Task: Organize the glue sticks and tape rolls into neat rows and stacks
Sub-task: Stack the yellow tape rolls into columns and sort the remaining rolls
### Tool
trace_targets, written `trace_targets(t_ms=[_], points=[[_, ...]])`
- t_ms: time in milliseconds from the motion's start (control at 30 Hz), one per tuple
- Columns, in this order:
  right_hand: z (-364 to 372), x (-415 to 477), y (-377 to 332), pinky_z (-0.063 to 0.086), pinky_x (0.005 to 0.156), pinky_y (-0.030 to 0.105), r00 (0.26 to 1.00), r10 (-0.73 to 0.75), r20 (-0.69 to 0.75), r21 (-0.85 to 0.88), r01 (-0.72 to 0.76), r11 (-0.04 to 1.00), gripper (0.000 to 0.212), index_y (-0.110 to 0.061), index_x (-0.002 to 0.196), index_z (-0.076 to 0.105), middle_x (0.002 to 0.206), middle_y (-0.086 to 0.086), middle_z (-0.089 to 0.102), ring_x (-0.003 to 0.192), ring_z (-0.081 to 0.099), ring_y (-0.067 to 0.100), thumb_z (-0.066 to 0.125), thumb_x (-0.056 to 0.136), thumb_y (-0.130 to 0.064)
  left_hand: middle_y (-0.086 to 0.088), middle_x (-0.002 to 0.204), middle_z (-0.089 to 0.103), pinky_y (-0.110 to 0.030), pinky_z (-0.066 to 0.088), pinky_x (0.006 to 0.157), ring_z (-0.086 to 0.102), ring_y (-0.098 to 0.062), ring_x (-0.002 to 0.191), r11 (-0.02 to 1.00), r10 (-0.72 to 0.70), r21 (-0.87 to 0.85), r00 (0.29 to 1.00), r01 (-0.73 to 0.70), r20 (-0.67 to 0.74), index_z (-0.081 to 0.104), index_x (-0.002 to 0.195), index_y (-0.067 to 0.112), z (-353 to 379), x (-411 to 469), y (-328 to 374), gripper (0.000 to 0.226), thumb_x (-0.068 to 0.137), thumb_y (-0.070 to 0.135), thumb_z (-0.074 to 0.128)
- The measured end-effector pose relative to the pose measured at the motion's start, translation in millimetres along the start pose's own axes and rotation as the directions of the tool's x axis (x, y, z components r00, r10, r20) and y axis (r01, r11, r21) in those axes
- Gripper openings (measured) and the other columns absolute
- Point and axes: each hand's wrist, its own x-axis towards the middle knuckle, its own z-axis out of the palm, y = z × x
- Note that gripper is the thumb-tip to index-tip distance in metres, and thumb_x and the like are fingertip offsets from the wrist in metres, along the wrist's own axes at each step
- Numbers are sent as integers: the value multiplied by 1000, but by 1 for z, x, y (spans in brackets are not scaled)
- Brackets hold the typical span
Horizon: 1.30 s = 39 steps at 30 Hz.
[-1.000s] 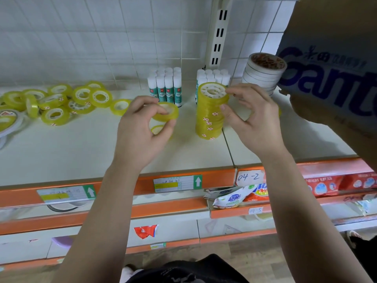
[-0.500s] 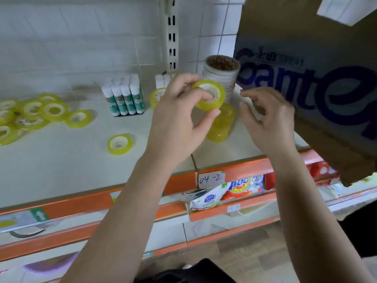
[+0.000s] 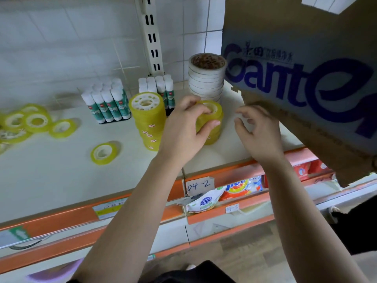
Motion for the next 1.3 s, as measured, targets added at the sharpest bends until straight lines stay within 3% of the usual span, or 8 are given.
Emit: trace_targets(t_ms=[333, 467, 733, 967, 1133, 1300], points=[[1, -2, 2, 51, 86, 40, 997, 48, 54, -32, -46, 998, 23, -12, 109, 68, 107, 2, 66, 96, 62, 21, 60, 89, -20, -9, 117, 62, -28, 46, 84, 63, -25, 106, 1000, 11, -3, 1000, -12, -25, 74, 100, 13, 12, 2, 3, 32, 86, 40, 65], [0, -2, 1, 51, 85, 37, 997, 63, 55, -26, -61, 998, 23, -13, 109, 68, 105, 0, 67, 93, 61, 18, 61, 89, -21, -10, 121, 62, -20, 40, 88, 62, -23, 108, 1000, -6, -5, 998, 6, -57, 74, 102, 15, 15, -2, -1, 40, 84, 48, 61], [0, -3, 0, 51, 85, 40, 995, 83, 63, -25, -82, 996, 20, -13, 109, 68, 103, 2, 68, 94, 63, 18, 64, 90, -21, -8, 107, 67, -11, 33, 81, 64, -21, 96, 999, -19, -42, 998, 16, -55, 76, 98, 13, 12, 2, -3, 47, 79, 54, 61], [0, -3, 0, 51, 84, 40, 994, 87, 59, -20, -86, 996, 20, -13, 108, 68, 101, 1, 68, 94, 63, 17, 64, 89, -19, -6, 105, 66, -16, 40, 81, 64, -19, 94, 1000, 4, -3, 999, -4, -52, 75, 96, 12, 9, 3, -2, 49, 79, 55, 61], [0, -3, 0, 52, 85, 41, 993, 98, 61, -11, -97, 995, 19, -13, 108, 68, 102, 1, 69, 93, 63, 17, 64, 90, -19, -5, 113, 65, -33, 54, 81, 65, -19, 98, 997, 18, -74, 1000, -19, -17, 74, 104, 14, 5, 1, -2, 41, 81, 43, 55], [-1, -2, -1, 52, 86, 42, 990, 117, 79, -25, -115, 993, 21, -13, 109, 67, 104, 3, 68, 95, 63, 19, 63, 90, -21, -3, 109, 61, -32, 53, 74, 61, -18, 92, 999, 45, 22, 999, -46, 12, 72, 109, 16, 4, 4, -7, 46, 84, 51, 56]])
